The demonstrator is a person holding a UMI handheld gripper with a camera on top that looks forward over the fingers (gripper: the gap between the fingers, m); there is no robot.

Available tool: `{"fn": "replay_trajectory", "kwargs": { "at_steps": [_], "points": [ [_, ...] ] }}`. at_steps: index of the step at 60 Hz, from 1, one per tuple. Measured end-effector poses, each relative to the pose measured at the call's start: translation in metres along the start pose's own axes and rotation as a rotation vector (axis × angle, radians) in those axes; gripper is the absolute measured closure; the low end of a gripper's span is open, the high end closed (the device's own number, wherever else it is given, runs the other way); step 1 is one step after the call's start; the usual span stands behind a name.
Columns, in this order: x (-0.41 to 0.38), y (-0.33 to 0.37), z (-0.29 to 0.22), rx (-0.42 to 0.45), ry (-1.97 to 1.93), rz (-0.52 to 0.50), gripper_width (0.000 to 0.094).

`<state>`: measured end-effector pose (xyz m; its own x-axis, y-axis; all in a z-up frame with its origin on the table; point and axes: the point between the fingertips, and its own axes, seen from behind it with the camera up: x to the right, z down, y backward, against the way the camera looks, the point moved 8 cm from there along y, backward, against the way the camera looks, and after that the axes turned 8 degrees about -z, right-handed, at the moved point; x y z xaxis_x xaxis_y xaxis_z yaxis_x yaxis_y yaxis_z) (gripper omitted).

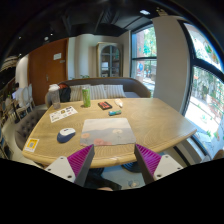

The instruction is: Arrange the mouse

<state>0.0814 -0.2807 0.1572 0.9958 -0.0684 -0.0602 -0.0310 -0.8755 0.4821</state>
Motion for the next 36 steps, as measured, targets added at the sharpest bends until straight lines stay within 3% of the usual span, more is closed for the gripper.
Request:
{"fn": "replay_trajectory", "kwargs": {
  "at_steps": [12,36],
  "points": [
    [0.008,-0.021,-0.008,0.01,0.029,0.026,0.0104],
    [-0.137,-0.148,0.04,-0.122,0.061,-0.301,0.0102]
  ]
}}
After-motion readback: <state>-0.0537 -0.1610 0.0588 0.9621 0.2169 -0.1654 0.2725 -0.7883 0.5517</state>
